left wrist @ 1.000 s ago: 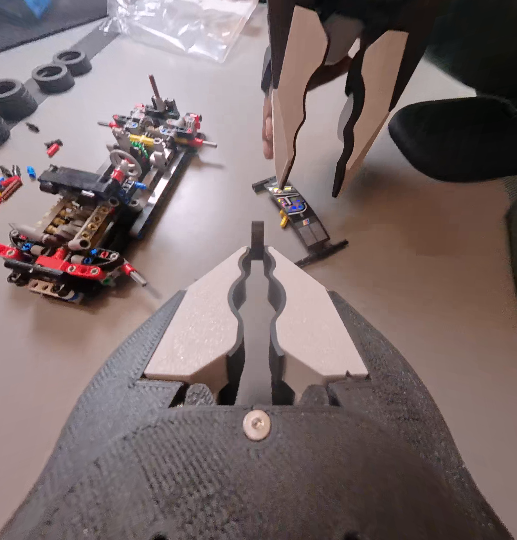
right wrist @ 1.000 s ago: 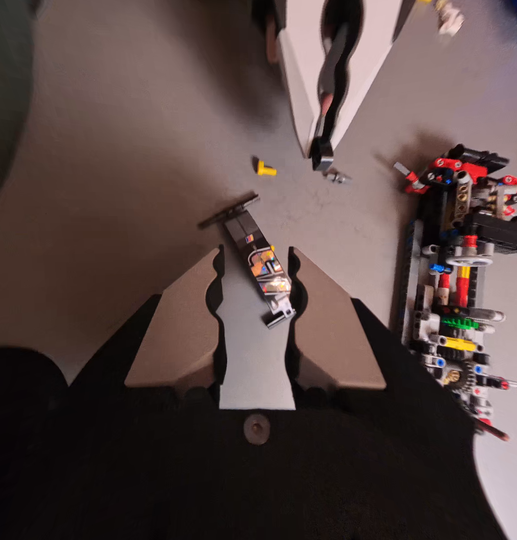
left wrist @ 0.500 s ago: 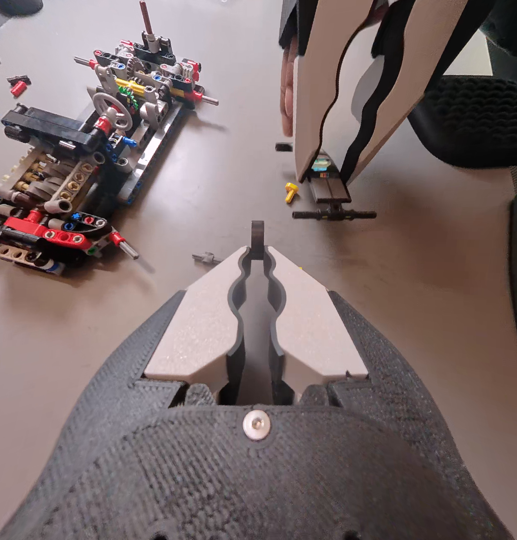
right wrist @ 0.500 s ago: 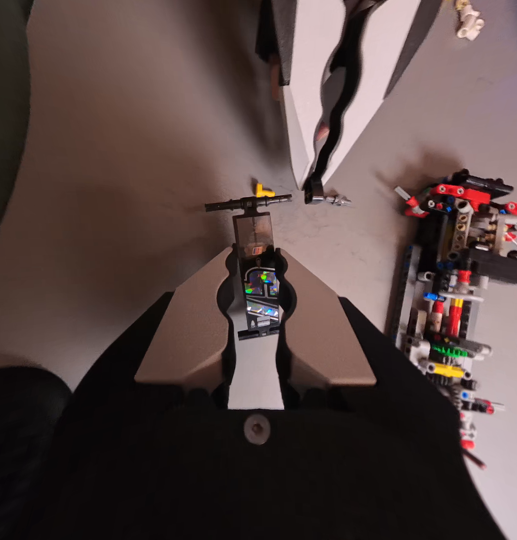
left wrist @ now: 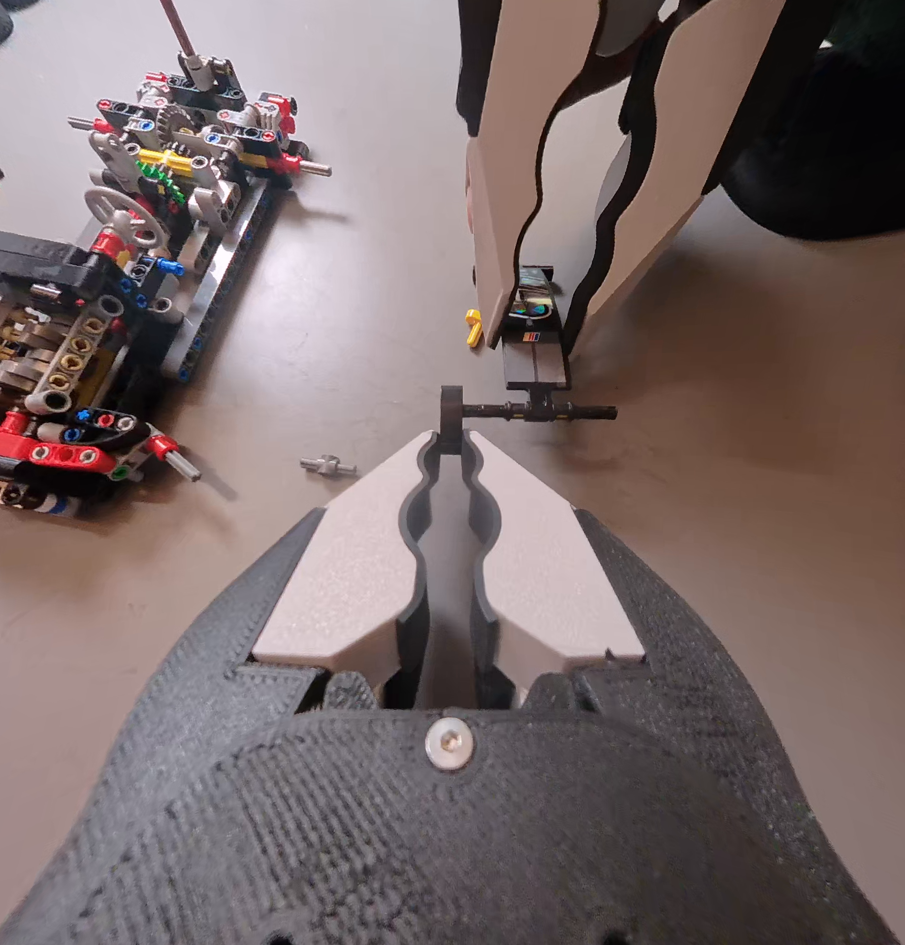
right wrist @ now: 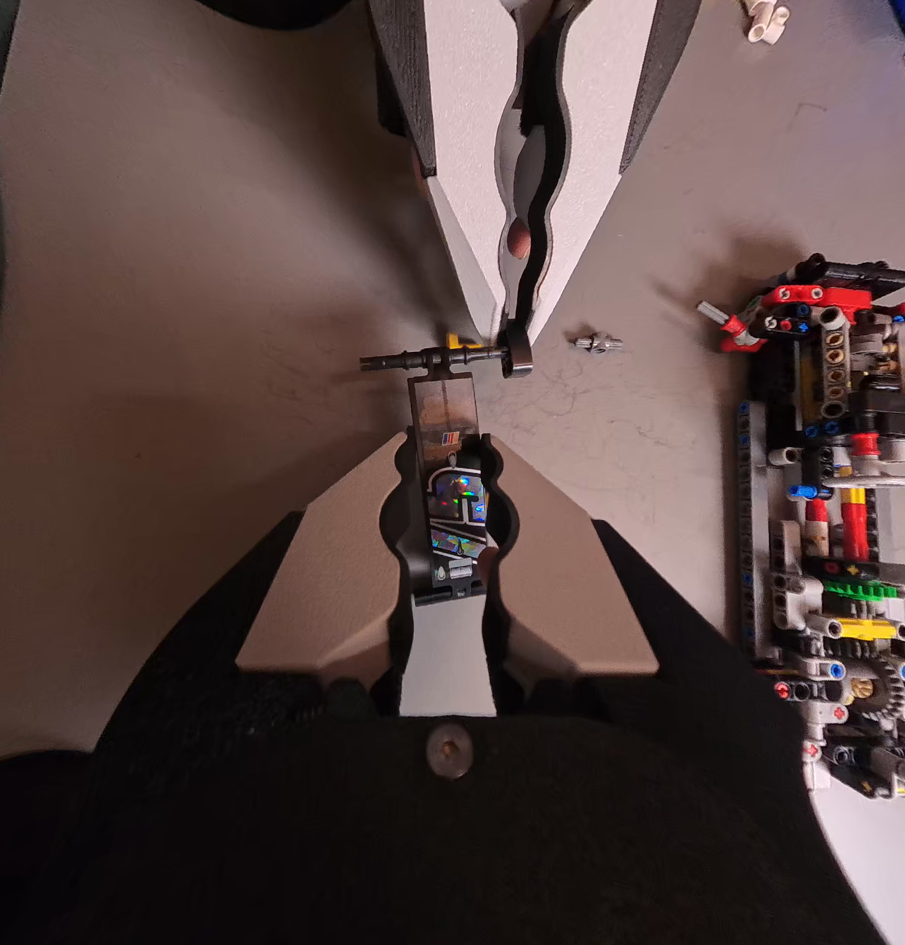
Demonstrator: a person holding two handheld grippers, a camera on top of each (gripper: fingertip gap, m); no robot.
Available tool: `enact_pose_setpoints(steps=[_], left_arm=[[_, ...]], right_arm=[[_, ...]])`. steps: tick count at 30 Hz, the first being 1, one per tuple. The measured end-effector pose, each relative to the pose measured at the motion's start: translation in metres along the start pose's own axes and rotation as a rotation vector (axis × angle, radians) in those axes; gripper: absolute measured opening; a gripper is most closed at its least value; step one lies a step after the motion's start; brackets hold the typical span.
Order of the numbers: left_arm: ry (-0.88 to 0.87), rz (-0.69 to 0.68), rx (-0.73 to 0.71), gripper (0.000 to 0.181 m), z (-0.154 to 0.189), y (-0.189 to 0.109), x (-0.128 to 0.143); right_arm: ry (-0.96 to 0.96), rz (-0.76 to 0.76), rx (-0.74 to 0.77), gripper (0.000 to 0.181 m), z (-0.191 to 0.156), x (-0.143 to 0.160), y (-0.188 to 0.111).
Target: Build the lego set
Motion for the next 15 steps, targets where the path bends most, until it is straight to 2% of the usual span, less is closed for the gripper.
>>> enact_pose_setpoints(steps=[15], left_arm=[[-0.008,0.018,0.023,0.006,-0.0034,-0.0041,-0.0004]], right_arm=[[0.03,0.032,0.024,0.021,0.0029,0.0033,-0.0028]])
Point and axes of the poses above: each gripper's, where its closed fingertips meet, y out along the fingers, x out of its underside, z = x × y across the jaws, the point moved 7 cm from there along -y, back along the fingers, and after that the axes turned 9 degrees about -y, right-handed, at the moved point
